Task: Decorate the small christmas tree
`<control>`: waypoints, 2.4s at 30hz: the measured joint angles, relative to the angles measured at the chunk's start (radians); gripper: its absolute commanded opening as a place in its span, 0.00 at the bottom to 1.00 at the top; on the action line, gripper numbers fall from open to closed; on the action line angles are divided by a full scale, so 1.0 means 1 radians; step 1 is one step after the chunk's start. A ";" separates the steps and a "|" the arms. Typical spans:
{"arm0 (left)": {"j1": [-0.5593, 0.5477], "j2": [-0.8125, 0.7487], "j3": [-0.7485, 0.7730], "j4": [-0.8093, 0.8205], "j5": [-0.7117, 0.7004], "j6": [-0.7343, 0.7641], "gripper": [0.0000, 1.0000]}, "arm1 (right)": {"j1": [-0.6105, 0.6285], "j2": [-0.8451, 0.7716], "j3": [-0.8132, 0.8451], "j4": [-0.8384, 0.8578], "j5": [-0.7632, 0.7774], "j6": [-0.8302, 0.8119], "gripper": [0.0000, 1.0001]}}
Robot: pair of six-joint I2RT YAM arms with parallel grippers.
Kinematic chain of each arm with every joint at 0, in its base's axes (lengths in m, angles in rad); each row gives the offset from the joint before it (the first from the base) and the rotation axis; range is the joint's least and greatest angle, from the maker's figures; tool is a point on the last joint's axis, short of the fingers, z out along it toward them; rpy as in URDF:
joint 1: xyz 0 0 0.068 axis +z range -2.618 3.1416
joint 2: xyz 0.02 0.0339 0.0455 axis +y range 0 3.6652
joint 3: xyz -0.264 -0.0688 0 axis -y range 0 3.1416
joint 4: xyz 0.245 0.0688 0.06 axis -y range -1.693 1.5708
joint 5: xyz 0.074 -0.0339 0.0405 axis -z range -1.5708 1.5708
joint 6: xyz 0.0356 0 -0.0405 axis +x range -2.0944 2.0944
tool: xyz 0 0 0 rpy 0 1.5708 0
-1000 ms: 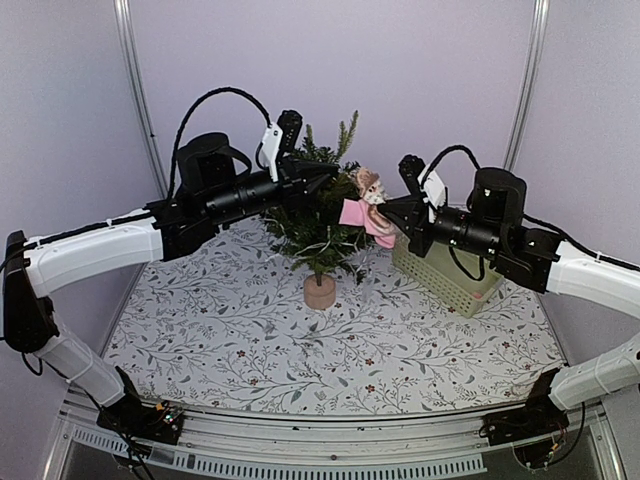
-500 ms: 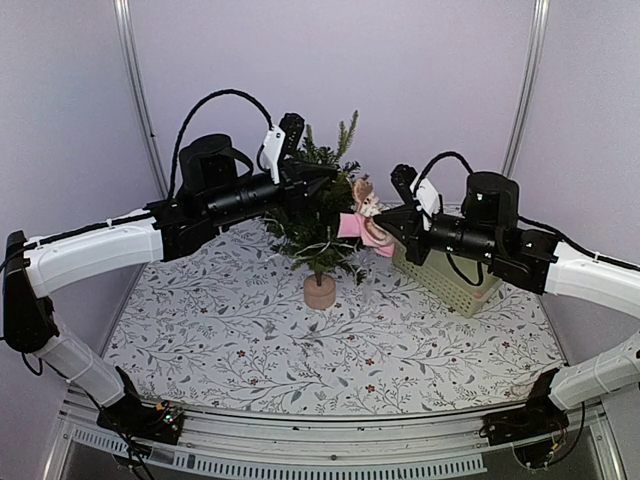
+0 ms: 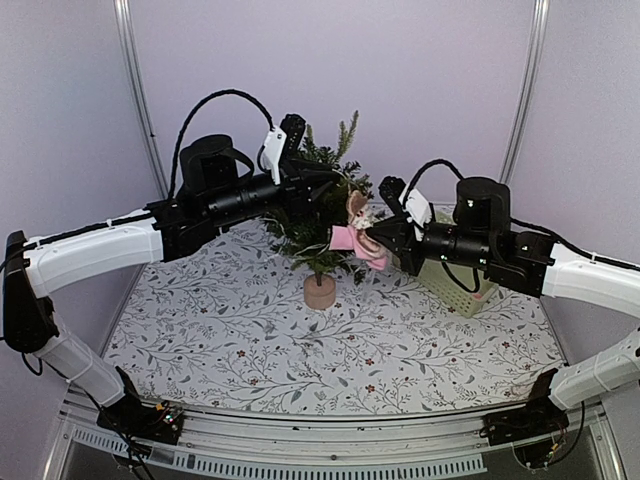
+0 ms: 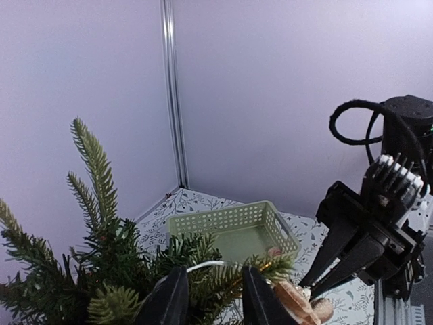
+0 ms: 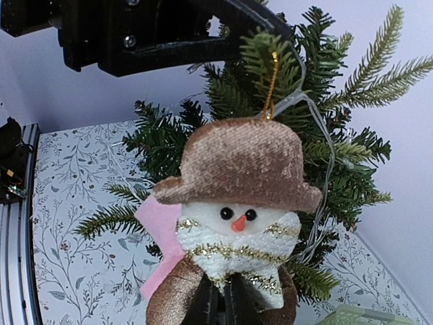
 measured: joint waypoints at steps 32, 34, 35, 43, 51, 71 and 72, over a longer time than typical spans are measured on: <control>0.113 -0.403 -0.310 0.035 -0.070 -0.117 0.70 | -0.261 -0.162 -0.116 0.039 -0.152 0.214 0.66; 0.151 -0.441 -0.369 0.036 -0.071 -0.150 0.69 | -0.314 -0.158 -0.136 0.042 -0.167 0.262 0.64; 0.172 -0.457 -0.399 0.035 -0.071 -0.165 0.68 | -0.340 -0.151 -0.142 0.044 -0.174 0.285 0.64; 0.236 -0.505 -0.657 0.042 -0.117 -0.274 0.62 | -0.446 -0.034 -0.188 0.066 -0.230 0.409 0.62; 0.238 -0.491 -0.853 0.128 -0.133 -0.377 0.61 | -0.525 0.018 -0.199 0.063 -0.251 0.452 0.57; 0.316 -0.318 -0.761 0.198 -0.078 -0.379 0.62 | -0.764 0.414 -0.065 -0.246 -0.164 0.374 0.50; 0.320 -0.312 -0.760 0.201 -0.069 -0.379 0.62 | -0.760 0.430 -0.064 -0.250 -0.166 0.368 0.50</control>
